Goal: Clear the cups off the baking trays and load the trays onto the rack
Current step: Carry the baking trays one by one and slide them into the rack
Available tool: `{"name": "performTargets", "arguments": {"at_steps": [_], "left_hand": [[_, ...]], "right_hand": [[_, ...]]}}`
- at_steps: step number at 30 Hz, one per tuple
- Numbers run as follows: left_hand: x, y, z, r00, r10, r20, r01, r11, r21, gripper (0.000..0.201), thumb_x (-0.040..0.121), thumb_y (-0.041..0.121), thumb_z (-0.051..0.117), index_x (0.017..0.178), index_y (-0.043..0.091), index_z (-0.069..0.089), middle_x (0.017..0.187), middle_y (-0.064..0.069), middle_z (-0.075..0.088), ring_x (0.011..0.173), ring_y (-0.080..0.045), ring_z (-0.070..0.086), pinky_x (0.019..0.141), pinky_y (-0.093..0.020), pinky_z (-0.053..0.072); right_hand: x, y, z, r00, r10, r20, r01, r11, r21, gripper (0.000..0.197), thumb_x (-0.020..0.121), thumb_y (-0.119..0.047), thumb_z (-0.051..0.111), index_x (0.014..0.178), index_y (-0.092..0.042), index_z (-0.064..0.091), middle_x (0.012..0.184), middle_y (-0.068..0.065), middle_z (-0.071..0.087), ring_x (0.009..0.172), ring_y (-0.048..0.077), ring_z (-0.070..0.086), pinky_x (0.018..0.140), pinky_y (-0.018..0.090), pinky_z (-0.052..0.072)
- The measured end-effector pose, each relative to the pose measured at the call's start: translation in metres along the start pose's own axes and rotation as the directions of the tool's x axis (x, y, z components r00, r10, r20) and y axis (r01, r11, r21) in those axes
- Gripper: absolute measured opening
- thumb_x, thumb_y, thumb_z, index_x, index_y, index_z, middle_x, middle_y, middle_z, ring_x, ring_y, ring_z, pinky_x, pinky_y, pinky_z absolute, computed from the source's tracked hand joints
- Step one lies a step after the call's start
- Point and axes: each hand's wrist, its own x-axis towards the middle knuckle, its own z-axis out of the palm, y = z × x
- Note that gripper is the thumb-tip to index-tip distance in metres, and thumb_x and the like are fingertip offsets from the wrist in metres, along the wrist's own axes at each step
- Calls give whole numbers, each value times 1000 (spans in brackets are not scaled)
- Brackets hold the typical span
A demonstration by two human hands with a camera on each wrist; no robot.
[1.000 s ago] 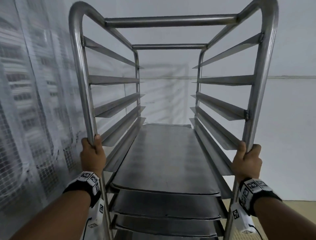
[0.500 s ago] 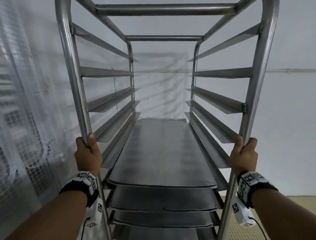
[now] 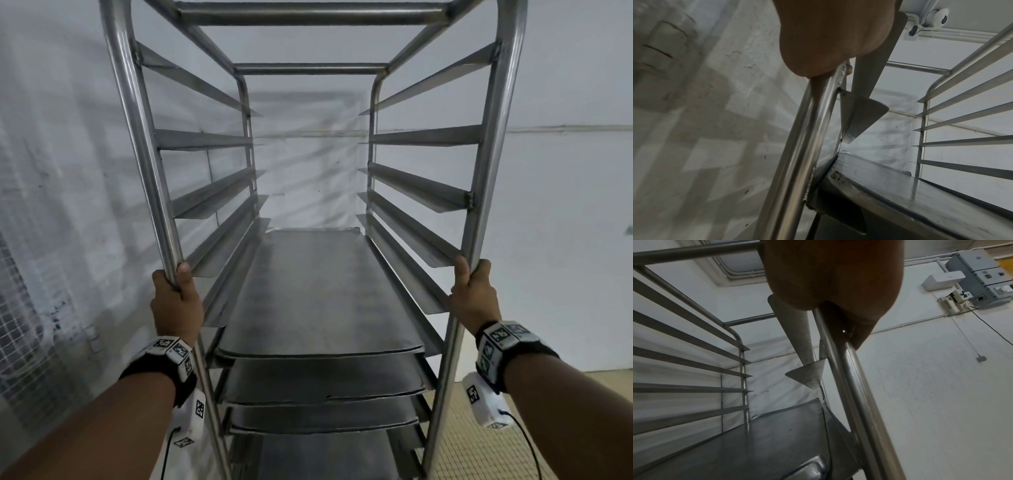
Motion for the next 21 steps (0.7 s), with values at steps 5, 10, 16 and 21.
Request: {"name": "performTargets", "arguments": {"at_steps": [5,10,16,21], "left_hand": [[10,-5,10,1000,-14,27,14,1000,11,52,102,59,33,108,9,44,79,-12,54,70,-31,49,63,-40,39],[23,-15,7,979,-63,192,67,998,-15,56,95,73,36,103,19,45,72,-9,60,67,-32,61,66,-45,53],[32,2,-2,921,-146,360,118,988,99,55,100,63,38,112,10,51,83,-7,66,75,-22,61,64,-34,42],[41,22,-8,890,-299,344,187,927,324,69,100,62,37,132,2,49,125,-21,60,116,-43,57,92,-43,44]], "right_hand": [[11,1,8,1000,8,23,-8,1000,-5,48,97,-71,23,98,-23,29,80,19,66,75,40,61,74,49,49],[20,-4,11,995,40,90,-37,999,-30,57,92,-77,21,99,-21,31,85,20,67,82,40,61,80,50,47],[27,-12,14,982,108,157,-106,994,-25,55,100,-64,25,111,-11,32,97,22,59,87,37,50,80,43,35],[22,-35,10,950,247,189,-234,968,-85,54,94,-67,32,96,-13,34,106,15,42,100,32,48,94,44,39]]}}
